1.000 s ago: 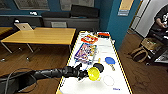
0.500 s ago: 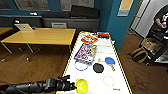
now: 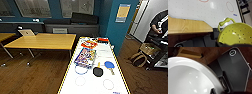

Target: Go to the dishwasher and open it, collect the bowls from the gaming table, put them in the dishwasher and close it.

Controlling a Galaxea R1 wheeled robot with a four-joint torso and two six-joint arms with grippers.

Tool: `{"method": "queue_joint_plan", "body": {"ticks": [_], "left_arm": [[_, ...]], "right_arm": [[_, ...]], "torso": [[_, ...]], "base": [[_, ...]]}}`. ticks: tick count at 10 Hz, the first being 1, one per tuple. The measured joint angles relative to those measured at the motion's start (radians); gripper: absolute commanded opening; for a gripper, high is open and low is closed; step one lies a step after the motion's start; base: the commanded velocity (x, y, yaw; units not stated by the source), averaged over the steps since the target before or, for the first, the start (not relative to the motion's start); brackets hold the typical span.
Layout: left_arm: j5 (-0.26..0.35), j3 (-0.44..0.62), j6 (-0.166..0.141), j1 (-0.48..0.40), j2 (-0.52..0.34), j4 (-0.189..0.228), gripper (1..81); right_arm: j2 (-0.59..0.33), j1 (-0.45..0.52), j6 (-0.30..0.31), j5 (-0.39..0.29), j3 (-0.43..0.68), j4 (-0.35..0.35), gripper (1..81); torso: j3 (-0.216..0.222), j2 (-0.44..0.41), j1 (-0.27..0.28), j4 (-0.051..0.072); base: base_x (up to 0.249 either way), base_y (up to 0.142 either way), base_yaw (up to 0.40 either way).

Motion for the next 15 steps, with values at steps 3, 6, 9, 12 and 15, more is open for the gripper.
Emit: {"method": "queue_joint_plan", "body": {"ticks": [3, 6, 9, 12, 15], "left_arm": [[-0.047, -0.034, 0.022, 0.165, -0.005, 0.108, 1.0], [-0.129, -0.188, 0.027, 0.263, 0.019, 0.178, 1.0], [-0.197, -0.334, 0.03, 0.358, 0.084, 0.226, 1.0], [-0.291, -0.483, 0.03, 0.426, 0.125, 0.253, 1.0], [-0.39, -0.629, 0.03, 0.486, 0.177, 0.263, 1.0]], "right_arm": [[0.009, -0.014, 0.0, 0.004, -0.013, -0.001, 1.0], [0.032, -0.021, 0.0, 0.005, -0.034, -0.001, 1.0], [0.046, -0.024, -0.001, 0.002, -0.051, -0.002, 1.0], [0.062, -0.024, -0.001, -0.004, -0.076, -0.002, 1.0], [0.088, -0.027, -0.001, -0.004, -0.1, -0.002, 1.0]], "torso": [[0.047, 0.0, 0.0, 0.0], [0.086, -0.001, -0.002, 0.0], [0.09, -0.002, -0.003, 0.0], [0.09, -0.002, -0.003, 0.0], [0.09, -0.002, -0.003, 0.0]], "base": [[0.0, 0.0, 0.0], [0.0, 0.0, 0.0], [0.0, 0.0, 0.0], [0.0, 0.0, 0.0], [0.0, 0.0, 0.0]]}}
